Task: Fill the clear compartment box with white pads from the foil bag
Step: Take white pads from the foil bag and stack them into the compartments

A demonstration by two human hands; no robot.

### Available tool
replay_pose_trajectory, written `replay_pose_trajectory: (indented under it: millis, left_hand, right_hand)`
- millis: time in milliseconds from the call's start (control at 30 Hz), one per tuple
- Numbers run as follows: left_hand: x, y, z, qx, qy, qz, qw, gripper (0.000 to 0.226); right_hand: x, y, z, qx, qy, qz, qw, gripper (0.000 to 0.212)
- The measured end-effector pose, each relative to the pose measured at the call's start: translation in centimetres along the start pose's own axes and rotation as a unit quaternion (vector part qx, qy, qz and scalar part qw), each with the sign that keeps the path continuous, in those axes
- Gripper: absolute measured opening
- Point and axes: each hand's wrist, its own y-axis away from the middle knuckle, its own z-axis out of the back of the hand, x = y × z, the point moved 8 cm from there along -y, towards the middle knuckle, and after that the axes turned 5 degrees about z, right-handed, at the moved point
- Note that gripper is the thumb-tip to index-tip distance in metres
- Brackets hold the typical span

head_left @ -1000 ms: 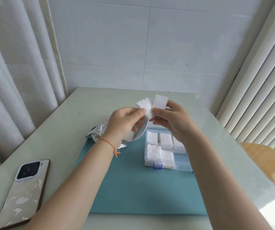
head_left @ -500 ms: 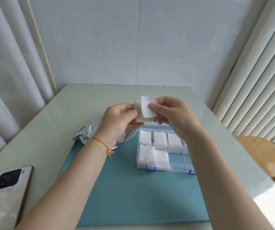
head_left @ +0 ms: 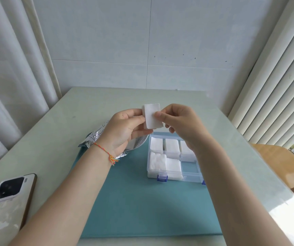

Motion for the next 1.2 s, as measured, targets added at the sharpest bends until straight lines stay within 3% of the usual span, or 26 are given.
replay_pose_trajectory:
  millis: [533,767,933,1033,1200]
  left_hand:
    - [-0.1,0.3,-0.1,0.000,-0.025,0.007,1.000,0.024]
    - [-0.2,0.1,-0.1,-0.007,0.012,0.012,1.000,0.022]
    - [-0.2,0.2,-0.1,-0.027,-0.039,-0.009,0.999,0.021]
    - [-0.1,0.3,-0.5,-0.040,-0.067,-0.014,0.997,0.016]
    - [0.8,0.4,-2.2,-0.014,-0.101,-0.006,0.995,0.015]
  right_hand:
    - [0.0,0.0,-0.2,0.003,-0.010,0.010,1.000,0.017]
    - [-0.1,-0.1,0.1,-0.027,0.005,0.011,1.000,0.019]
    - [0.4,0.0,0.0,-0.038,0.005,0.027,0.999,0.018]
    - [0.1,0.2,0.2,-0.011,-0.002,-0.002,1.000,0.024]
    - [-0.7,1.7,1.2,0.045,0.038,-0.039,0.998,0.003]
